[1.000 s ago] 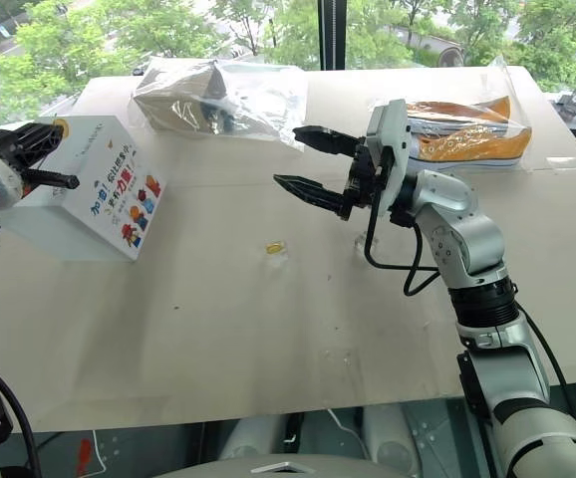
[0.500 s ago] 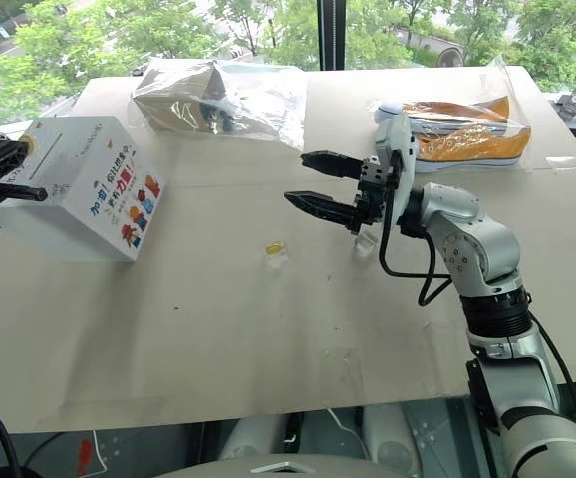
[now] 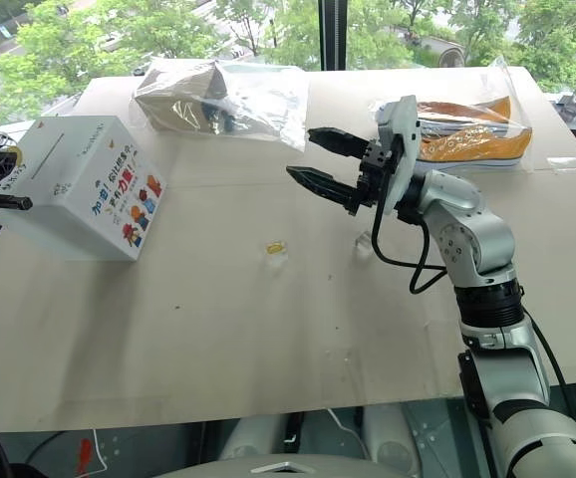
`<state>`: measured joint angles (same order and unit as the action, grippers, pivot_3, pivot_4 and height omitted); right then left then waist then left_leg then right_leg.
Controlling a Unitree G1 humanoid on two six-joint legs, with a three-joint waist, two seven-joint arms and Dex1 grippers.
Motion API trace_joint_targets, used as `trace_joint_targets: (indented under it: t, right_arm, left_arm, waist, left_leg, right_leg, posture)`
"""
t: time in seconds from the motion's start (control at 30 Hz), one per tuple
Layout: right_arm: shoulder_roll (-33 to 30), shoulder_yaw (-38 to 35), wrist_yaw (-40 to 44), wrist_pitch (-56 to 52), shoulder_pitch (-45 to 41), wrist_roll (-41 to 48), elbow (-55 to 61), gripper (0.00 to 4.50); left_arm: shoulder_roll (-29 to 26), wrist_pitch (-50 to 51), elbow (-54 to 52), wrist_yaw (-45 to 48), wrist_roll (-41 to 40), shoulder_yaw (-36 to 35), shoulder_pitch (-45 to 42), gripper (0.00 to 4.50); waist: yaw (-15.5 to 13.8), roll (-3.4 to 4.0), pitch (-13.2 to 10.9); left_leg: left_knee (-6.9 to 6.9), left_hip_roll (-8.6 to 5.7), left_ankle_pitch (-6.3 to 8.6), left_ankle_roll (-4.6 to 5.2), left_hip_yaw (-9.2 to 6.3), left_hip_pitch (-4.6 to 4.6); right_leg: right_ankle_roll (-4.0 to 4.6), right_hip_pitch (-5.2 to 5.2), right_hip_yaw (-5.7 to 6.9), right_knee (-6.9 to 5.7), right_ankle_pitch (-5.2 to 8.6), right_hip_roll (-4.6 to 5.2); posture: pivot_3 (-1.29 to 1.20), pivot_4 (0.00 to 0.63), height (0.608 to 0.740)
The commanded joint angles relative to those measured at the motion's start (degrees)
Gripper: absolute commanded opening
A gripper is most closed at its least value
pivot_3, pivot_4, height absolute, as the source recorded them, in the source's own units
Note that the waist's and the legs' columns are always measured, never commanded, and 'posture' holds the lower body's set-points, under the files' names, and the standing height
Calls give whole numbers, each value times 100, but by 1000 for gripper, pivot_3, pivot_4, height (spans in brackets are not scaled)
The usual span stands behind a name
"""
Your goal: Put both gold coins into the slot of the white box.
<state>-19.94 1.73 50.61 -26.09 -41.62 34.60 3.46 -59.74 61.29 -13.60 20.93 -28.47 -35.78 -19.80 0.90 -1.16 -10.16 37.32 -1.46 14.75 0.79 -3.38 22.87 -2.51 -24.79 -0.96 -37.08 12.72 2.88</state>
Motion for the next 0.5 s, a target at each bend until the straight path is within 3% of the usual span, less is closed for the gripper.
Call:
trace_joint_targets:
  t: [0.03,0.5]
  right_arm:
    - [12,-120,-14,82,-56,34,193,3729]
    - [71,-147,-58,76,14,45,245,3729]
  left_arm:
    - [-6,-330,153,53,201,-22,5,0]
    - [497,-665,627,168,110,270,-309,0]
  waist:
    - [7,0,0]
    - [-1,0,2]
  left_leg:
    - [0,0,0,0,0,0]
    - [6,-1,0,0,0,-1]
  right_leg:
    - [0,0,0,0,0,0]
    - [0,-2,0,-15,0,2]
  posture:
    - [0,150,740]
    - [0,150,740]
